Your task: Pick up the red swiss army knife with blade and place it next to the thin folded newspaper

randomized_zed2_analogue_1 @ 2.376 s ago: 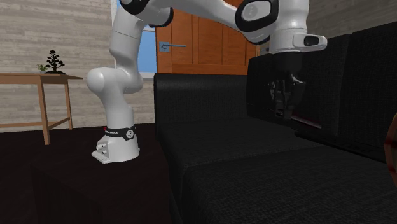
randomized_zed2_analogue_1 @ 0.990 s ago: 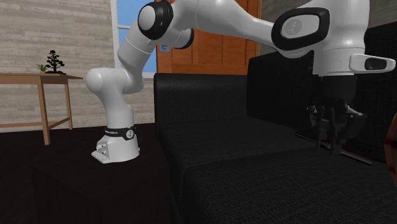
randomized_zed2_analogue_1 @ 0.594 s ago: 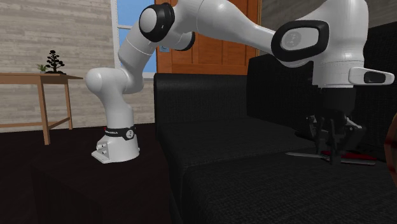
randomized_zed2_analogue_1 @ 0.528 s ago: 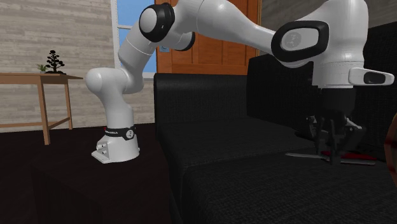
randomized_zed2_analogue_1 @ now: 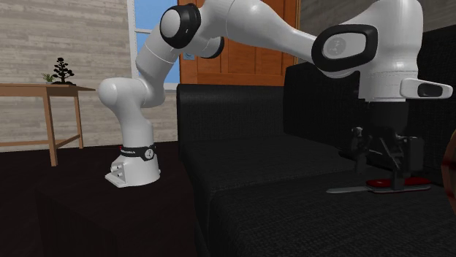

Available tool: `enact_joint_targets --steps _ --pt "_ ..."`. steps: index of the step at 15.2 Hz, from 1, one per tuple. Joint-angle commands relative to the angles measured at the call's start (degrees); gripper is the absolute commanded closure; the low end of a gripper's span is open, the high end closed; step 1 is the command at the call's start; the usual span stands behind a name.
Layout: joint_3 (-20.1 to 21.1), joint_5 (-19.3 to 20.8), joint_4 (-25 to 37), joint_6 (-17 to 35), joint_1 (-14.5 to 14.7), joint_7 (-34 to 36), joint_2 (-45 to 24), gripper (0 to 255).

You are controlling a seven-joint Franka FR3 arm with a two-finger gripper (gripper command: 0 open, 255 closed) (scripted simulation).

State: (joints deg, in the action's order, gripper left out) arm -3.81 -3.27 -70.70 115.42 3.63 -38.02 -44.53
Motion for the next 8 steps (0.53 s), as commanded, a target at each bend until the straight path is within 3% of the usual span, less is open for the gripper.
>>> enact_joint_targets --steps 1,6,8 --pt "0.0 0.0 0.0 0.0 0.0 0.0 0.0 0" --pt "-0.12 0.17 3.33 -5.71 -0.04 0.12 2.38 0" --pt "-0.12 0.17 3.32 -5.7 -0.04 0.12 2.39 0"
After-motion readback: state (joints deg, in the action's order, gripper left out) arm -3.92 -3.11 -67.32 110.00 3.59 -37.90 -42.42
